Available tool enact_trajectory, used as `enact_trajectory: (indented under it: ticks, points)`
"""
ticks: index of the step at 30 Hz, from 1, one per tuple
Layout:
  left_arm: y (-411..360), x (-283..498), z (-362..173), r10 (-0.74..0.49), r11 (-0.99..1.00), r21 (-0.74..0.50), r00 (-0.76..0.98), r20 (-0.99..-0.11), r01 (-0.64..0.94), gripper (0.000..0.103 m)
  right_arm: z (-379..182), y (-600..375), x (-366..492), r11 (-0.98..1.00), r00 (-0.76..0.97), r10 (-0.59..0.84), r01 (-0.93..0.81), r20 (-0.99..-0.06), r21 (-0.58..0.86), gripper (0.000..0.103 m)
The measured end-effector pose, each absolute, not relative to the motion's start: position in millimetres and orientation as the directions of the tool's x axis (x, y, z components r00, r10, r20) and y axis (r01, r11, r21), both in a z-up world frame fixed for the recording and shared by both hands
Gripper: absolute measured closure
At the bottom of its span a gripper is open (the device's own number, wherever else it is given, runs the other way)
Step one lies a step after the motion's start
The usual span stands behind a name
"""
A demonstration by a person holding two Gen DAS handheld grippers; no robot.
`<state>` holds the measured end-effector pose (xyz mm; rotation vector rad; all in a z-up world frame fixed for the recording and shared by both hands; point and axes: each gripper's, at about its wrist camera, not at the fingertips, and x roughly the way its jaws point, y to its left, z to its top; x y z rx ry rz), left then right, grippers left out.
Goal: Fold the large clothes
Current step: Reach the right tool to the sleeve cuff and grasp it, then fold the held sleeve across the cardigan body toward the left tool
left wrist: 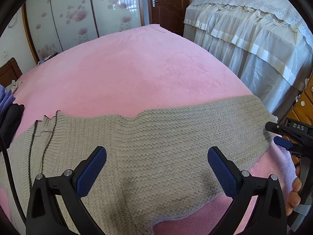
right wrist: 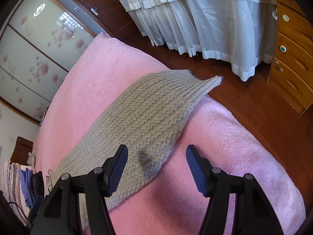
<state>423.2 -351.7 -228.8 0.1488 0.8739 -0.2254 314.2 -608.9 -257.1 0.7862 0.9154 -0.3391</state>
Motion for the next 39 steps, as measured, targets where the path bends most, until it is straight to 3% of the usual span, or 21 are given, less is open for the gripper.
enact_trajectory:
  ticks: [5, 9, 12, 21, 28, 37, 38, 39]
  points:
    - [-349.9, 425.6, -236.0, -0.147, 0.965, 0.019, 0.601, -0.786, 0.261, 0.001, -267.2, -610.6, 324.6, 0.668, 0.583, 0.042, 0.587, -0.811, 0.457, 0.044]
    - [-344.8, 424.9, -234.5, -0.149, 0.966, 0.014, 0.597, -0.789, 0.260, 0.001, -268.5, -608.3, 333.0, 0.671, 0.571, -0.002, 0.610, -0.821, 0.422, 0.076]
    - [-341.1, 425.0, -230.9, -0.146, 0.966, 0.016, 0.599, -0.788, 0.258, 0.001, -264.9, -607.4, 331.3, 0.673, 0.589, -0.008, 0.601, -0.808, 0.431, 0.089]
    - [-318.5, 416.2, -206.0, -0.155, 0.964, 0.014, 0.604, -0.782, 0.266, 0.001, -200.3, -566.1, 324.3, 0.794, 0.695, -0.114, 0.493, -0.710, 0.355, 0.092]
    - [-267.6, 405.5, -180.2, -0.160, 0.973, -0.018, 0.619, -0.769, 0.229, 0.001, -146.3, -474.1, 324.8, 0.950, 0.783, 0.005, 0.191, -0.622, 0.248, 0.092]
    - [-193.8, 407.1, -199.2, -0.140, 0.988, -0.079, 0.561, -0.816, 0.132, 0.001, -196.2, -378.7, 333.0, 0.994, 0.675, 0.106, -0.058, -0.730, 0.091, 0.088]
    - [-191.0, 407.2, -204.2, -0.134, 0.989, -0.075, 0.550, -0.824, 0.130, 0.001, -204.7, -371.8, 333.7, 0.995, 0.659, 0.096, -0.063, -0.746, 0.072, 0.085]
    - [-188.2, 407.5, -209.2, -0.129, 0.989, -0.070, 0.538, -0.833, 0.129, 0.001, -212.0, -363.4, 330.1, 0.995, 0.648, 0.099, -0.071, -0.755, 0.069, 0.073]
